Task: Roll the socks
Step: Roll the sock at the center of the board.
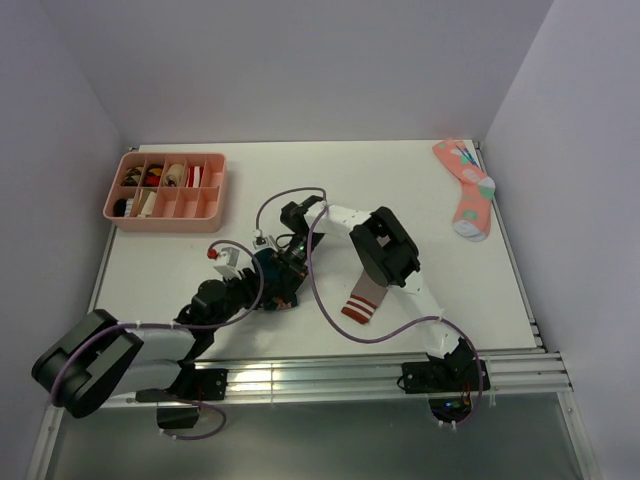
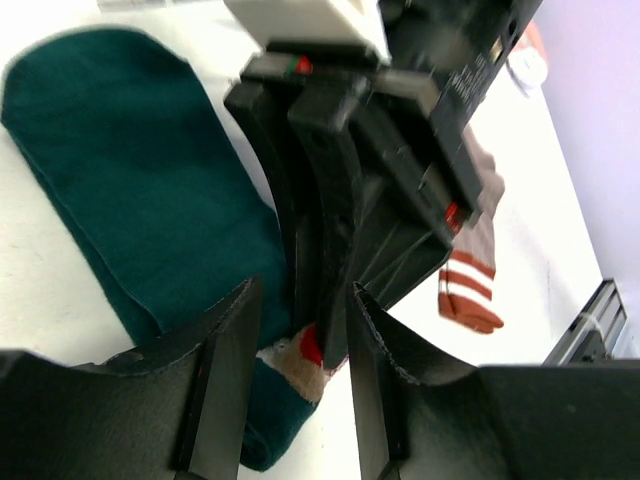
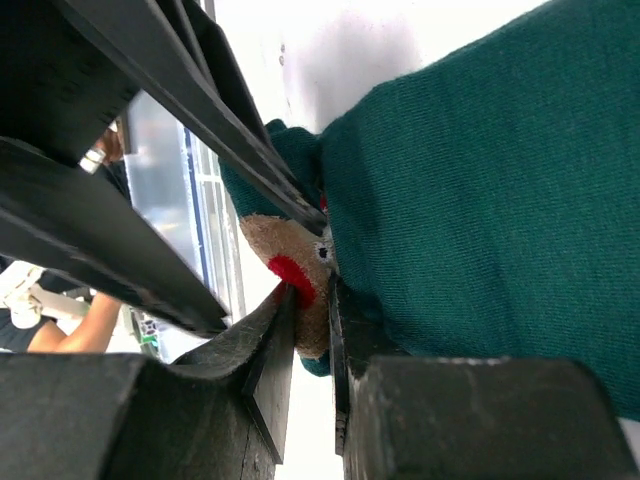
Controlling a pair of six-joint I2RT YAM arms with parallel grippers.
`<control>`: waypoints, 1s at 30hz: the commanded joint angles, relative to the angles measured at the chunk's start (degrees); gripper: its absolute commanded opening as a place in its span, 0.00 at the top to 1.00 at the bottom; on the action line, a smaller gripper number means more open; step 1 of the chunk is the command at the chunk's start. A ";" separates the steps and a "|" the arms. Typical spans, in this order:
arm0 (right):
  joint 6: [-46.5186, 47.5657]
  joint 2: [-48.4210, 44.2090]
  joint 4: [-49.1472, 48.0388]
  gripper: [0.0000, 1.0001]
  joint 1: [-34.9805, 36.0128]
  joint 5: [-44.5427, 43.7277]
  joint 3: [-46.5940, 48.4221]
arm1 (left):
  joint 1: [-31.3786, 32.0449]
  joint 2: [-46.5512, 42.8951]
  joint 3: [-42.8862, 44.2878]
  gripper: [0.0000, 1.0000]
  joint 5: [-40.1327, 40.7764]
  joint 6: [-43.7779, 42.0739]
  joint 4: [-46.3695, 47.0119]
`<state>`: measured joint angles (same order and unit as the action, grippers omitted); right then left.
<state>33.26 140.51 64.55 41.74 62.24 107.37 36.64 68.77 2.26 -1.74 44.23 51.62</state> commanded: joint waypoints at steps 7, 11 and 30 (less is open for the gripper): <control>-1.09 3.11 -2.85 0.78 -1.74 -7.04 0.29 | 1.24 8.74 -6.83 0.57 -2.65 0.07 13.24; -2.14 3.11 -3.56 0.78 -2.45 -7.31 -0.23 | 1.41 7.78 -6.48 0.57 -2.74 -0.19 11.76; -1.09 1.96 -2.15 0.78 -2.63 -8.27 0.73 | 3.17 2.42 -8.76 0.56 1.47 1.21 6.40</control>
<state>29.23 140.94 64.25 39.00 61.69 107.35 39.20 71.94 2.26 -1.87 44.80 57.41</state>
